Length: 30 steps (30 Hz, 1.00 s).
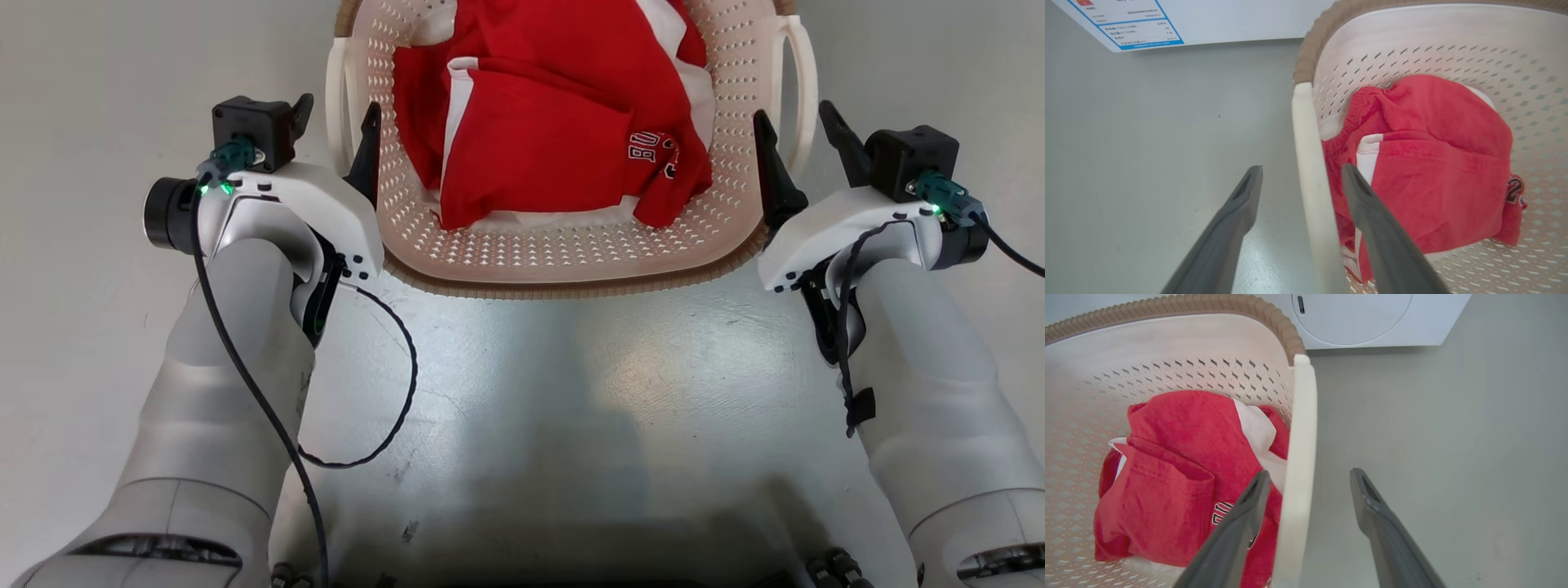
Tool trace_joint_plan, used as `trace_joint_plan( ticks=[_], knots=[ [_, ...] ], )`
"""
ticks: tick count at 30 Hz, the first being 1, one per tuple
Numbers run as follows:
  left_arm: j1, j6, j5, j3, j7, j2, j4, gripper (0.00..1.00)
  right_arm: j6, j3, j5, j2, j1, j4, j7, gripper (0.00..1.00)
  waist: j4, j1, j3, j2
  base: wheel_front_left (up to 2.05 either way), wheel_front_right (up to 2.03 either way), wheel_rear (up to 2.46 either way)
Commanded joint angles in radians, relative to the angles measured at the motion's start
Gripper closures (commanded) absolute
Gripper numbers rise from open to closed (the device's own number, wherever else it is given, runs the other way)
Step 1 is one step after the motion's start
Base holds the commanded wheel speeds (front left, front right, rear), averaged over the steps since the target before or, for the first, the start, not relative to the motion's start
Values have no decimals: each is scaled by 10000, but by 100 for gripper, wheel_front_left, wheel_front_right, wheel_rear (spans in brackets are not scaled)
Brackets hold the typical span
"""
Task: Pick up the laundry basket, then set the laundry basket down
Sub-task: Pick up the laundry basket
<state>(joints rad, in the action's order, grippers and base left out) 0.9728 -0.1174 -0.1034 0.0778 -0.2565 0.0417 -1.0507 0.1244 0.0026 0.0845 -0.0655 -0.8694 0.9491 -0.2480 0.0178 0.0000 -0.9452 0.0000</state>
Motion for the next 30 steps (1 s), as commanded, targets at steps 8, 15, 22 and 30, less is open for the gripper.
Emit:
trace_joint_plan(
  ticks=[8, 15, 22, 30],
  knots=[
    [541, 52, 110, 167, -53, 262, -891, 0, 63, 212, 34, 152, -197, 534, -138, 0, 153, 0, -117, 0, 0, 0, 0],
    [1009, 63, 106, 344, -53, 232, -1524, 0, 63, 592, 479, 152, -705, 1245, -138, 0, 195, 0, -158, 0, 0, 0, 0],
    [1284, 88, 59, 453, -53, 235, -1756, 0, 63, 833, 769, 152, -1101, 1765, -138, 0, 191, 0, -208, 0, 0, 0, 0],
    [1318, 133, 9, 558, -53, 292, -1861, 0, 63, 915, 836, 152, -1477, 2175, -138, 0, 153, 0, -237, 0, 0, 0, 0]
  ],
)
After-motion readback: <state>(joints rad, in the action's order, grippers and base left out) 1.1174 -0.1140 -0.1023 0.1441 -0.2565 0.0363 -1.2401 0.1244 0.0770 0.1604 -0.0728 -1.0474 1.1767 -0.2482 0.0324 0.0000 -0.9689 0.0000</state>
